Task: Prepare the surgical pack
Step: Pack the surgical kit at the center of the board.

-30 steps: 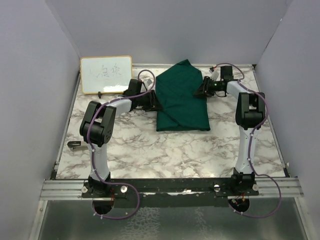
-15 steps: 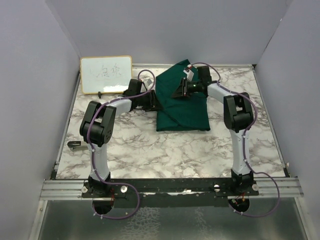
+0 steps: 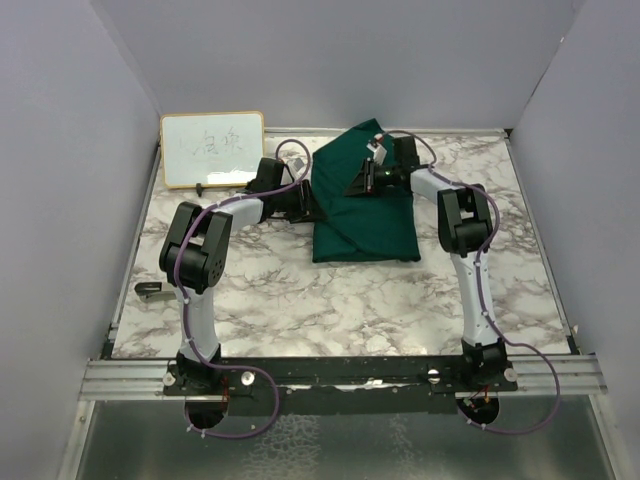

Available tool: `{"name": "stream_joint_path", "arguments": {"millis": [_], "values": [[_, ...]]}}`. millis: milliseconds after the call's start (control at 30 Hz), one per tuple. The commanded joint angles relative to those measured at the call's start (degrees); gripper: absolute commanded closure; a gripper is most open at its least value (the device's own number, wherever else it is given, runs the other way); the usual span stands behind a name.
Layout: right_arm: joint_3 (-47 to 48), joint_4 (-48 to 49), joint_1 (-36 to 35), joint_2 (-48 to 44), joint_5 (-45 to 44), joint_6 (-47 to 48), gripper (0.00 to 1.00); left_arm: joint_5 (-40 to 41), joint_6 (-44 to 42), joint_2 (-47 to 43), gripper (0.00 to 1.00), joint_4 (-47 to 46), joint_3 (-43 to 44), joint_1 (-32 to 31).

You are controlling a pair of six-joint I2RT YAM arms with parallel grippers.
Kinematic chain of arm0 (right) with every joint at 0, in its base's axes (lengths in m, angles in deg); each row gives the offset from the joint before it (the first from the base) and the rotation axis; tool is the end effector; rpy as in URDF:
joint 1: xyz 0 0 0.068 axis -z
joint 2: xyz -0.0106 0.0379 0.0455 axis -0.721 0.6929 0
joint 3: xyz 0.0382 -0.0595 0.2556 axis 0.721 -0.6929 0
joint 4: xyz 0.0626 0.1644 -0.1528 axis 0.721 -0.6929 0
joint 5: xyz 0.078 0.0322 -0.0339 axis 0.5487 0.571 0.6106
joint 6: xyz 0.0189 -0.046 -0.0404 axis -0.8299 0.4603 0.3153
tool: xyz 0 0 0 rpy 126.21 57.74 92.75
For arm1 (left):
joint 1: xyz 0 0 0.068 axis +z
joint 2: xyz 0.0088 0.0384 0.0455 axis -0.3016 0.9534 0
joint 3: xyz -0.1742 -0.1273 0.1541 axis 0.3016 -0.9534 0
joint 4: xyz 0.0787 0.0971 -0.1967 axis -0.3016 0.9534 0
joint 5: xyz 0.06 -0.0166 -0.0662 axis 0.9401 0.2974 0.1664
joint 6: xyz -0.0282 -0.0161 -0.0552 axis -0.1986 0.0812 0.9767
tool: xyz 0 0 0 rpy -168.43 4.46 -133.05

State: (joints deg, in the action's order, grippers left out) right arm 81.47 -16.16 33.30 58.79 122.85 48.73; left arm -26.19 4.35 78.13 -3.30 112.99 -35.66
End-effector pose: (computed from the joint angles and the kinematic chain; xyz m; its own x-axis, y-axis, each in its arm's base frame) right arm 0.4872 0.1533 0.1085 -0.9418 0.0542 -0.3316 -0.2760 0.4384 0.8554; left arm 0.3828 -0.1544 0.1661 -0.8942 -0.1943 -0.4034 0.1834 0.6628 -0.7260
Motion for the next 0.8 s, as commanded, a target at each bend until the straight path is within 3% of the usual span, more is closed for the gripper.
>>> {"name": "stream_joint_path", "arguments": {"millis": [0, 100, 267, 367, 433, 500, 600, 767], "values": [[5.42, -7.91, 0.65, 2.22, -6.63, 4.92, 0.80, -0.48, -1.51, -0.67, 0.54, 2.87, -0.50, 0.44], [8.58, -11.01, 0.96, -0.01, -6.05, 5.26, 0.75, -0.62, -1.97, -1.88, 0.46, 3.66, 0.85, 0.44], [11.78, -12.26, 2.20, -6.94, -4.21, 4.44, 0.56, -2.45, -1.81, -3.86, 0.30, 3.69, 4.09, 0.44], [10.65, -13.30, 4.63, -11.23, -3.81, 4.65, 0.46, -2.18, -3.07, -5.15, 0.25, 5.05, 5.72, 0.59], [7.79, -14.63, 6.54, -14.53, -5.16, 6.04, 0.40, -3.06, -3.35, -5.79, 0.05, 5.23, 6.43, 0.85], [3.16, -14.94, 8.82, -18.40, -6.10, 7.06, 0.34, -4.42, -3.52, -6.10, 0.01, 5.16, 6.18, 1.06], [-9.05, -9.59, 13.33, -26.06, -4.75, 6.14, 0.16, -5.79, -3.34, -6.49, 0.01, 4.25, 4.29, 1.21], [-31.42, 4.58, 18.79, -38.11, -1.91, 1.35, 0.12, -9.99, -3.29, -3.70, 0.01, 3.23, 3.55, 1.20]]}}
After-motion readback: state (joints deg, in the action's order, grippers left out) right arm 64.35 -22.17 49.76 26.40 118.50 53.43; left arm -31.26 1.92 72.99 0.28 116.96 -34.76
